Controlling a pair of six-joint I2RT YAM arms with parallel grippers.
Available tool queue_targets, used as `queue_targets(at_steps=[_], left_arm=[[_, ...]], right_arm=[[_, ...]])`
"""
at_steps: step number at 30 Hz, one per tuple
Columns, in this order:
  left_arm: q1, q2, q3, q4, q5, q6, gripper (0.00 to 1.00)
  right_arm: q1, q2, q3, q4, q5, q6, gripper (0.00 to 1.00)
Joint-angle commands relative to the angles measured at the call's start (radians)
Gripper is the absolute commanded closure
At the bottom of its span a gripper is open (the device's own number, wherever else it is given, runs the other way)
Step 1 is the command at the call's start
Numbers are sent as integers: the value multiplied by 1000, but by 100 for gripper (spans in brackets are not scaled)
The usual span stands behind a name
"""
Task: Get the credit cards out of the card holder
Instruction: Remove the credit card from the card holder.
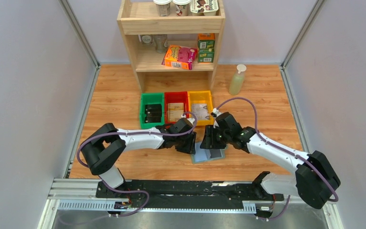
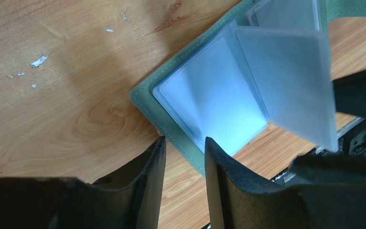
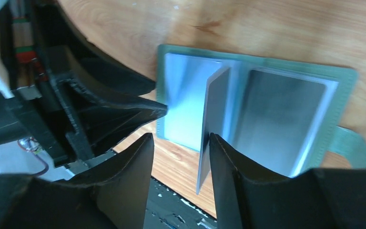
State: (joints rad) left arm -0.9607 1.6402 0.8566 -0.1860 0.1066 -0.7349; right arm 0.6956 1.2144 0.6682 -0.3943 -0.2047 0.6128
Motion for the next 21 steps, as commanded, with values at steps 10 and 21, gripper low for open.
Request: queue_targets(at_steps=[10, 21], left_arm=[[-6, -108, -71, 56, -67, -61, 57], [-6, -177, -47, 62, -70, -43, 57]], right_arm=[[41, 33, 21, 48, 16, -8, 48], [-24, 48, -36, 136, -30, -22, 57]])
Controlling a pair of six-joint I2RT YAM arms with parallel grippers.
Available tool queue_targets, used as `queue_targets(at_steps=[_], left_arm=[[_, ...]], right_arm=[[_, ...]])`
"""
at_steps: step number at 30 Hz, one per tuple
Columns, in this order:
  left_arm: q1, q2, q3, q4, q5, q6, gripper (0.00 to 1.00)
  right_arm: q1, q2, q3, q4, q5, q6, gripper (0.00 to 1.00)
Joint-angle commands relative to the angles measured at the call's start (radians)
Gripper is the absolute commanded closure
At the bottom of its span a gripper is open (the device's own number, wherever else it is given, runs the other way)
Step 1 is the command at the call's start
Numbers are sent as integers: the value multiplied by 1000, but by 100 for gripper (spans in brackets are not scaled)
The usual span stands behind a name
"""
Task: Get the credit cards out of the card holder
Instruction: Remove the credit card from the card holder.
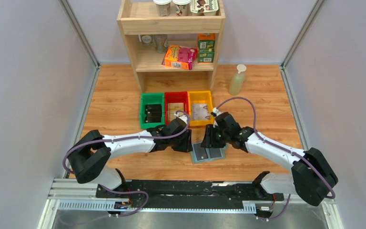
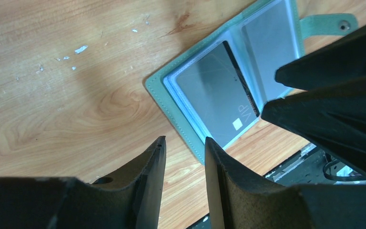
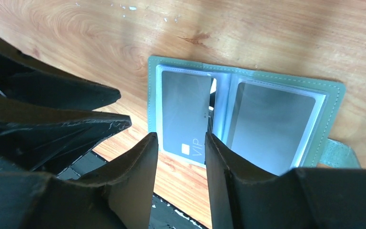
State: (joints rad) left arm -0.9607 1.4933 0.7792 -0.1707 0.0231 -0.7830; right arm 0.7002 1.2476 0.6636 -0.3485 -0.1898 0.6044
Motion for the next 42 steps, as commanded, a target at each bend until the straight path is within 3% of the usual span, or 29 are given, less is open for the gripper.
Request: queue_targets(at_steps=[1, 7, 15, 25, 31, 42], left_arm=[[-6, -16, 35, 56, 35, 5, 57], [-4, 74, 94, 65, 64, 5, 68], [-4, 180, 91, 82, 93, -24, 73], [-4, 202, 83, 63, 81, -25, 77], [-4, 200, 95, 22, 52, -12, 81], [-4, 183, 111, -16, 25, 16, 85]], right_arm=[[-40, 18, -44, 112, -72, -14, 58], [-97, 62, -108, 223, -168, 9, 59], [-110, 122, -136, 299, -221, 18, 60], [-111, 43, -148, 338, -287, 35, 64], [-111, 12, -162, 420, -361, 64, 75], [-111, 165, -176, 523, -401, 95, 77]])
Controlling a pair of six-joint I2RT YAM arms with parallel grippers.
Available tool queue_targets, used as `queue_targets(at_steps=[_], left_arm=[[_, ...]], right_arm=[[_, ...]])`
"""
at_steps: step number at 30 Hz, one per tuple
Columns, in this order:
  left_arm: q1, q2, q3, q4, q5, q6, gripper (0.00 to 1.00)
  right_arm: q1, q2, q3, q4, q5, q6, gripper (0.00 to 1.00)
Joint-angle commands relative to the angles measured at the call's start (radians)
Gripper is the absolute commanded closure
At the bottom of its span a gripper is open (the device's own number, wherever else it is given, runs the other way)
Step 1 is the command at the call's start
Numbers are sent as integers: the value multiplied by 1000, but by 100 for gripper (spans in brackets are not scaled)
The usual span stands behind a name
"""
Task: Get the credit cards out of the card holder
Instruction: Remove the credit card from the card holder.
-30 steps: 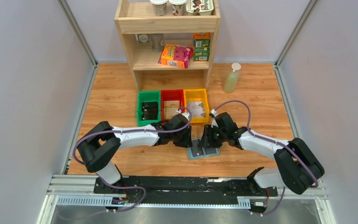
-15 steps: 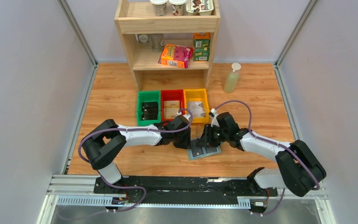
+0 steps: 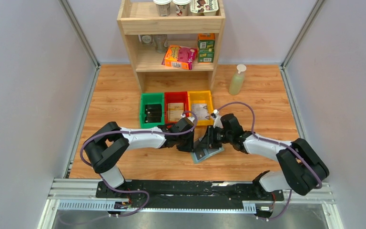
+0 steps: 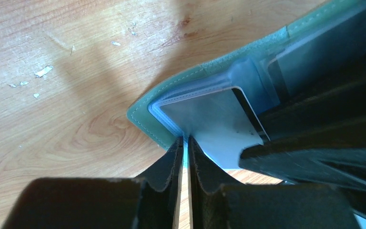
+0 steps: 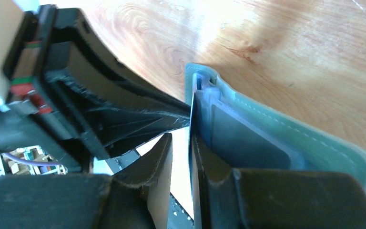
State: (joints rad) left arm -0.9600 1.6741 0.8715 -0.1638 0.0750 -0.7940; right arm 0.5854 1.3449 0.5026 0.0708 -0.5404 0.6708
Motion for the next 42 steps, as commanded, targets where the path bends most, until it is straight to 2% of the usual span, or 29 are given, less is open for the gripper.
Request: queue_targets(at_steps=[1, 10, 11, 15, 19, 28, 36, 42], left_arm=[[-5, -1, 17, -22, -29, 27, 85], [-5, 21, 35, -48, -41, 52, 86], [-5, 33, 38, -54, -40, 55, 89], [-5, 67, 60, -106, -55, 75, 97], [-5, 88, 78, -163, -72, 88, 99], [-5, 108, 90, -180, -101, 93, 99], [-5, 104, 87, -175, -103, 93, 99], [-6, 93, 80, -169, -107, 91, 99]], right_arm=[[5, 89, -12, 106, -44, 35, 77], [5, 191, -10, 169, -79, 69, 71], [1, 191, -10, 172, -84, 70, 70], [-31, 168, -38, 211, -122, 96, 69], [-76, 120, -61, 221, -153, 102, 69], [-157, 56, -98, 201, -188, 76, 68], [-219, 59, -131, 231, -228, 70, 73], [-266, 40, -139, 190, -228, 38, 83]])
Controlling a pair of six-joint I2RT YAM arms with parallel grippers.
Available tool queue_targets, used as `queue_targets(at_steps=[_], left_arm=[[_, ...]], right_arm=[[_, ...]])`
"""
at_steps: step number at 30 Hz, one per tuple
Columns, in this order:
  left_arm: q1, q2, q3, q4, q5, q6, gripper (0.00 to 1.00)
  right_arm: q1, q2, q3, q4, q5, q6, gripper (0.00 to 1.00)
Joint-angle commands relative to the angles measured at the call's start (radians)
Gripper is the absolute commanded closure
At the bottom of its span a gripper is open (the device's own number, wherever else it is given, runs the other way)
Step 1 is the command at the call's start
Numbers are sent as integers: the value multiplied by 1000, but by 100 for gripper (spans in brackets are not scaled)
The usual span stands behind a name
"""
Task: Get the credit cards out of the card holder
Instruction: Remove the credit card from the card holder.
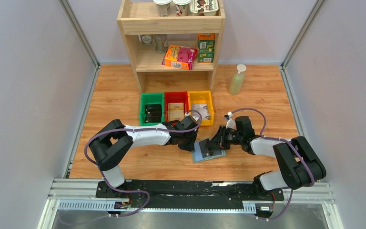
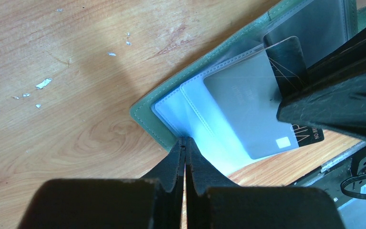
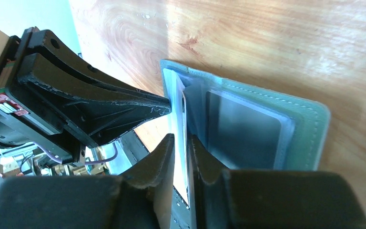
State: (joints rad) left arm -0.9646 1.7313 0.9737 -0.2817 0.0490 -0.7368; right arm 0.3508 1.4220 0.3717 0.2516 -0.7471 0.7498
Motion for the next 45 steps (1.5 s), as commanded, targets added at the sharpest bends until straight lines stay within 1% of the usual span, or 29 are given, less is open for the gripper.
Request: queue_targets(at_steps=[1, 4, 7, 11, 13, 16, 17, 19, 22, 34, 38, 40, 43, 45], left_arm=[[0, 33, -24, -51, -81, 34, 99], [0, 30, -27, -48, -83, 33, 99], [0, 28, -30, -45, -83, 33, 99], [0, 21, -33, -36, -81, 33, 99], [0, 16, -38, -31, -83, 33, 99], [0, 7, -40, -25, -83, 33, 99], [0, 5, -40, -24, -83, 33, 99], [0, 4, -40, -22, -81, 31, 99], [0, 2, -40, -20, -78, 31, 100], [0, 4, -36, -17, -70, 33, 100], [0, 7, -38, -17, -69, 33, 100], [0, 7, -36, -17, -69, 33, 100], [0, 5, -36, -19, -69, 31, 100], [0, 5, -38, -19, -70, 31, 100]], right_arm=[[-42, -41, -11, 3, -23, -46, 85], [-70, -57, -17, -18, -28, -61, 88], [-88, -69, -20, -40, -26, -78, 100], [-93, -75, -22, -54, -18, -87, 100], [-95, -71, -16, -63, -8, -93, 94], [-90, -67, -11, -51, -20, -90, 78], [-85, -66, -8, -49, -21, -87, 74], [-76, -64, -2, -49, -14, -86, 70], [-67, -46, 4, -41, -11, -84, 69], [-47, 72, 4, 81, -61, -49, 71], [-47, 110, 6, 115, -75, -46, 73], [-47, 126, 4, 127, -78, -43, 76], [-50, 138, 6, 132, -83, -46, 88], [-50, 137, 7, 129, -84, -50, 99]])
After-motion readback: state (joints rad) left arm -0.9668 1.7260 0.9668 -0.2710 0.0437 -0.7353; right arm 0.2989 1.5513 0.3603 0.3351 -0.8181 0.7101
